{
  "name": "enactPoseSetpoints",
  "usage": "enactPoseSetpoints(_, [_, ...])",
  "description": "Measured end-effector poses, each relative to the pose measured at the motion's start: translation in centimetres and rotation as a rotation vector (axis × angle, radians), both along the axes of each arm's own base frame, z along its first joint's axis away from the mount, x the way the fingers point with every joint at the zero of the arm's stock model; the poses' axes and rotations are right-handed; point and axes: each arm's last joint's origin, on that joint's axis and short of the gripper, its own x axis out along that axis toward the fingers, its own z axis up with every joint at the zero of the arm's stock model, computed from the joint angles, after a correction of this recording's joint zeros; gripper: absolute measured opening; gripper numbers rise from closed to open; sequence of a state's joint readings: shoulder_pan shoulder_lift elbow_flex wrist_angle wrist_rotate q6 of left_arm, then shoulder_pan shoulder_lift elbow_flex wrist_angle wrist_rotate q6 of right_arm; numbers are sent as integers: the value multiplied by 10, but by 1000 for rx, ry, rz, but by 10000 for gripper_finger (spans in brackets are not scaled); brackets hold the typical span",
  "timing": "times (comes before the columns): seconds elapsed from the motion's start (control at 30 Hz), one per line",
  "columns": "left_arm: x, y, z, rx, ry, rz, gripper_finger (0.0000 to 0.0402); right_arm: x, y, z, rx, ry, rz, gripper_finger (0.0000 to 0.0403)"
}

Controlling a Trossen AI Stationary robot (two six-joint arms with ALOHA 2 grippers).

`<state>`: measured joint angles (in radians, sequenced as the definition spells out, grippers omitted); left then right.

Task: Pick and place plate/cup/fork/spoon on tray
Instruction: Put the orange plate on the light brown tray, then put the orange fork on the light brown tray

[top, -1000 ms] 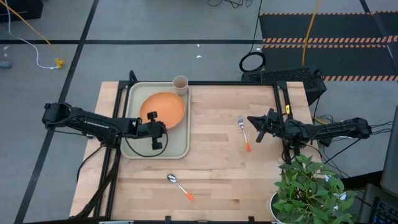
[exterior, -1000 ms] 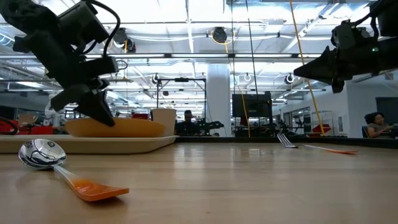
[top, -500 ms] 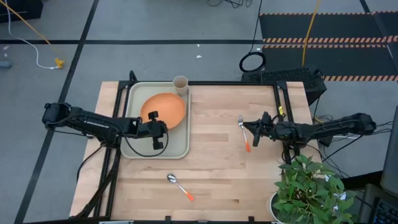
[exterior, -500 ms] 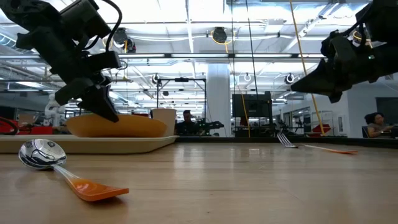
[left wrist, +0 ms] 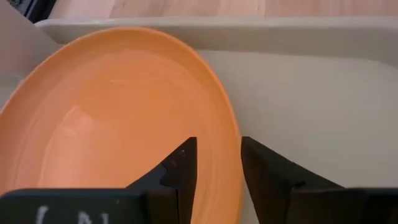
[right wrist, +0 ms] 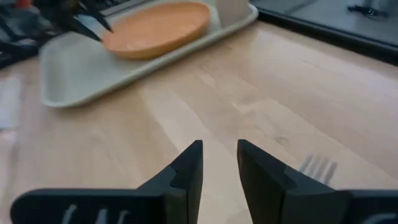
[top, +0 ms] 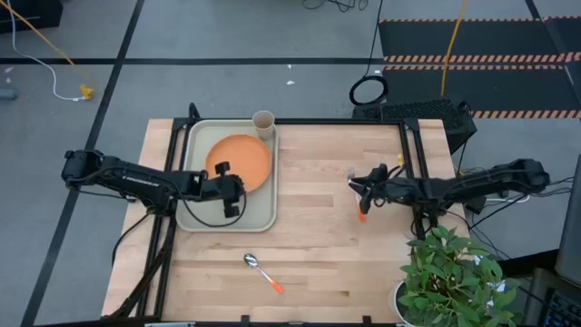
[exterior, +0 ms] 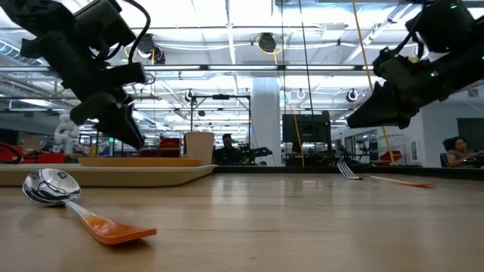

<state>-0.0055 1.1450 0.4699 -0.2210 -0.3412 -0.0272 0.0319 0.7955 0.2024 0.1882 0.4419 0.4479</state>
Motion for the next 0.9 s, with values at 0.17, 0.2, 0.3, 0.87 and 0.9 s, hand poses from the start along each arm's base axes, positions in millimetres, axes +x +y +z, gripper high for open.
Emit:
enactPoseSetpoints(0.17, [14,0,30,-3,-46,3,126,3,-5,5,71,117,-43,93])
enactPoseSetpoints(0.2, [17,0,39,-3,-59,3,126,4,-6,6,95,141,-49,93])
enactPoseSetpoints(0.3, [27,0,65,-1,-122,0,126,5,-11,9,172,250,-109,93])
enactPoseSetpoints(0.87, [47,-3,120,55,-378,-59,126,24,-20,-13,401,421,-213,93])
enactPoseSetpoints(0.9, [47,-3,119,54,-375,-58,126,26,-20,-13,407,430,-210,93])
